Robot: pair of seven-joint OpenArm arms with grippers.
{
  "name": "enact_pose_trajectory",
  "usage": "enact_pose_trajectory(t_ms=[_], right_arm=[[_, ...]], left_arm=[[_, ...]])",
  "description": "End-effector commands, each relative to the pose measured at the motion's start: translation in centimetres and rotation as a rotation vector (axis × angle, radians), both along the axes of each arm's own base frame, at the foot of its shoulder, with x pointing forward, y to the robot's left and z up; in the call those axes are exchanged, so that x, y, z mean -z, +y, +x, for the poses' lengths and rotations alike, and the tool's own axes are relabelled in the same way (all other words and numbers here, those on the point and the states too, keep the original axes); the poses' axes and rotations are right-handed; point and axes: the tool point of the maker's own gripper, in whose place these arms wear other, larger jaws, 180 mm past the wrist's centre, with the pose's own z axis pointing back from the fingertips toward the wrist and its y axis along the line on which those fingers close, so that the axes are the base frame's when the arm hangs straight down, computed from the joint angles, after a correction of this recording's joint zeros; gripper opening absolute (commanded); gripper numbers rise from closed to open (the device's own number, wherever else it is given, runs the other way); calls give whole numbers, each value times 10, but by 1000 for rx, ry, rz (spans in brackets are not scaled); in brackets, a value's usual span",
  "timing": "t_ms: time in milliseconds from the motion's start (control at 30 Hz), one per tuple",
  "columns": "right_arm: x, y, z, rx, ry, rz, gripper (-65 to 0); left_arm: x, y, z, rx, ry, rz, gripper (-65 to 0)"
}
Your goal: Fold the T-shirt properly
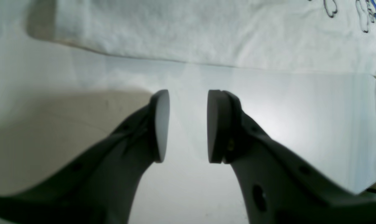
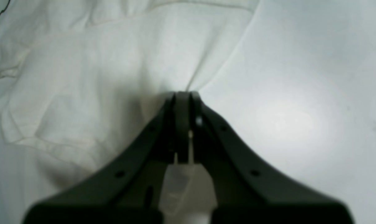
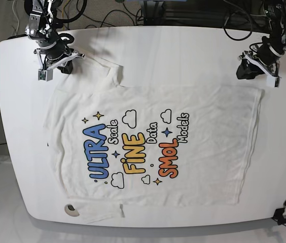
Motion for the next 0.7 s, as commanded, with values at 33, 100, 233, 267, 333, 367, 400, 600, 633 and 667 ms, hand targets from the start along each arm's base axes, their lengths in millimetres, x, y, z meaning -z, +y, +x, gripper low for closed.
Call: enact_pose_trajectory(t_ms=[33, 100, 233, 267, 333, 367, 400, 600, 633, 667], right_arm=[[3, -5, -7, -7, 46, -28, -650], [4, -6, -7, -4, 48, -26, -650], [3, -7, -6, -2, 42, -26, -650], [2, -8, -6, -1, 41, -31, -650], [2, -8, -6, -1, 39, -32, -650], [3, -7, -7, -2, 40, -31, -650], [2, -7, -6, -3, 38, -29, -650], [1, -6, -5, -2, 32, -25, -650], [1, -6, -5, -3, 32, -27, -650], [1, -7, -5, -2, 32, -29, -650]], left_arm=[[-15, 8, 15, -17, -54, 10, -464], [-17, 15, 21, -45, -55, 20, -462], [-20, 22, 30, -57, -65, 25, -461], [-21, 24, 33, -61, -69, 22, -462], [-23, 32, 38, -71, -81, 22, -469], [-22, 35, 39, -77, -81, 26, -469], [-20, 38, 41, -86, -81, 23, -471], [3, 60, 43, -173, -37, -21, -480], [6, 65, 44, -191, -28, -28, -480], [12, 69, 43, -206, -13, -39, -479]])
